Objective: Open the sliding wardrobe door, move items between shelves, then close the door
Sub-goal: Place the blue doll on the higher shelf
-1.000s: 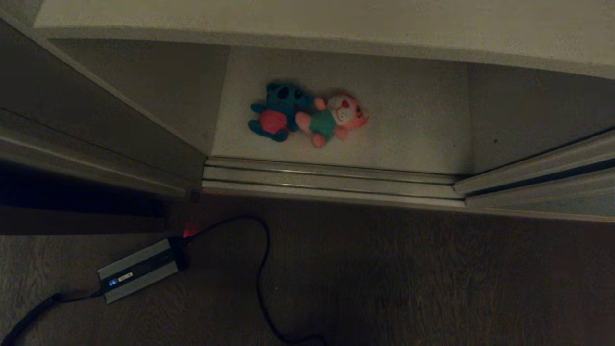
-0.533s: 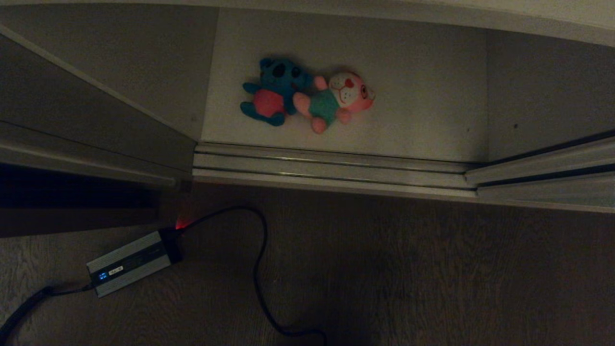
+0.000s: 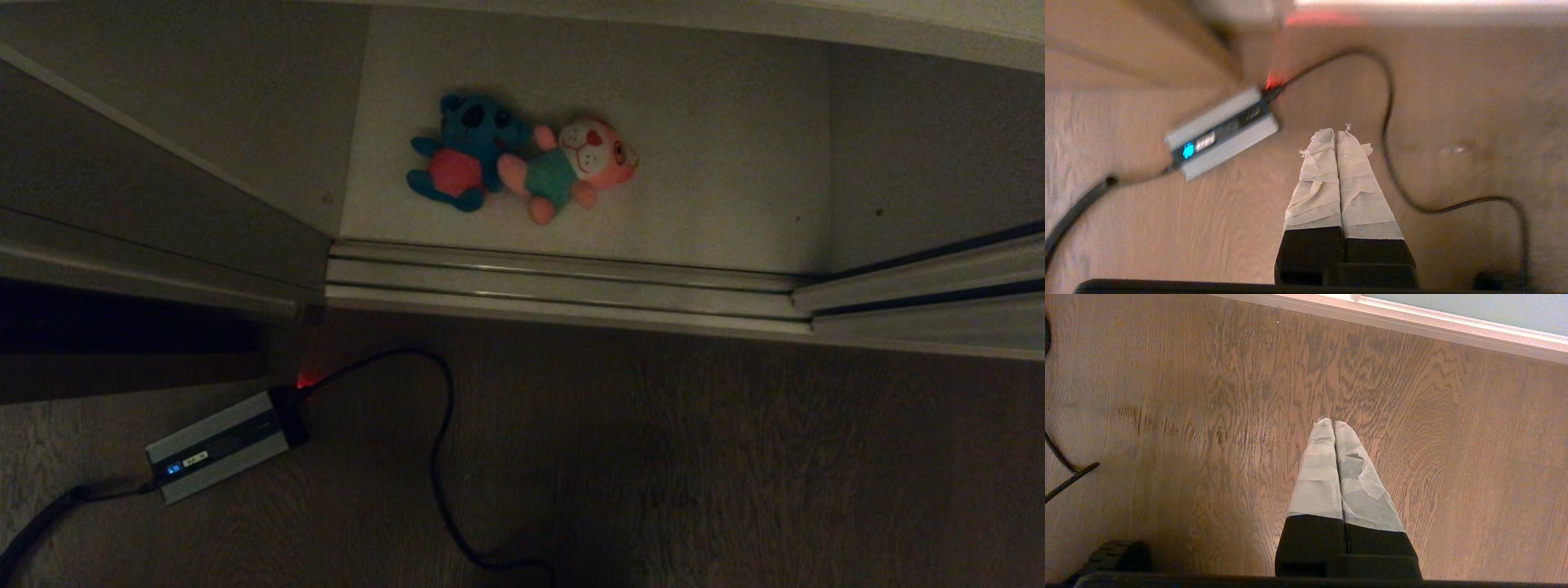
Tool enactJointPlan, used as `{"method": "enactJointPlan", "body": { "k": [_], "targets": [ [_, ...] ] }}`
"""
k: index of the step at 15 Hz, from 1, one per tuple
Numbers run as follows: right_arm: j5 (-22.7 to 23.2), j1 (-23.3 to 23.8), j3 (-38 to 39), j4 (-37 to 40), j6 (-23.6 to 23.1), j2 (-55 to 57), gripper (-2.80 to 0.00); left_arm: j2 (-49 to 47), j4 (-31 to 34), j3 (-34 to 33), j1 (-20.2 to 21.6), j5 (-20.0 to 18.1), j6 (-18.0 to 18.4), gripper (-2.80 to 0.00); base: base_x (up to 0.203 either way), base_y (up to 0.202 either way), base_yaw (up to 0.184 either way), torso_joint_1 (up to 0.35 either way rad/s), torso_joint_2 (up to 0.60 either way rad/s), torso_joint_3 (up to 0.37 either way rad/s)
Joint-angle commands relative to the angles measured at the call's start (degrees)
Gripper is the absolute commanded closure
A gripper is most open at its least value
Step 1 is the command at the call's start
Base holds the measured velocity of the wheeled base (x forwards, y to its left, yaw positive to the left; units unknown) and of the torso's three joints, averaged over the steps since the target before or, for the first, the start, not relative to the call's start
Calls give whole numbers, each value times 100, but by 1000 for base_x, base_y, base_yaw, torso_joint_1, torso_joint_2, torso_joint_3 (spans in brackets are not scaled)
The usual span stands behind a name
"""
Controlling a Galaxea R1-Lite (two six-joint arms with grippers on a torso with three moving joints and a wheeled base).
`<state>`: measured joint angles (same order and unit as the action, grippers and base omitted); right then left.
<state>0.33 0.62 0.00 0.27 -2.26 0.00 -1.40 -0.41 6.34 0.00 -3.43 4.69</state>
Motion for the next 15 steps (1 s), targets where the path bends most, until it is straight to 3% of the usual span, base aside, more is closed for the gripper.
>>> {"method": "enactJointPlan", "body": {
  "k": [1, 3, 5, 8, 10, 13, 15],
  "targets": [
    [2, -1, 24, 0, -3, 0, 0, -820, -9, 567, -23, -100, -41, 0, 0, 0, 0, 0, 0, 0],
    [2, -1, 18, 0, -3, 0, 0, -2019, -8, 937, -162, -300, -317, 0, 0, 0, 0, 0, 0, 0],
    [2, -1, 18, 0, -3, -4, 0, -3160, -21, 1191, -266, -761, -536, 0, 0, 0, 0, 0, 0, 0],
    [2, -1, 18, 0, -3, 0, 0, -4663, -73, 1411, -364, -1382, -617, 0, 0, 0, 0, 0, 0, 0],
    [2, -1, 22, 0, -3, 0, 0, -5691, -313, 1638, -498, -1605, -562, 0, 0, 0, 0, 0, 0, 0],
    [2, -1, 18, 0, -3, 0, 0, -6912, -472, 2656, -989, -1756, -547, 0, 0, 0, 0, 0, 0, 0],
    [2, -1, 18, 0, -3, 0, 0, -7505, -465, 3487, -1269, -1787, -735, 0, 0, 0, 0, 0, 0, 0]
  ]
}}
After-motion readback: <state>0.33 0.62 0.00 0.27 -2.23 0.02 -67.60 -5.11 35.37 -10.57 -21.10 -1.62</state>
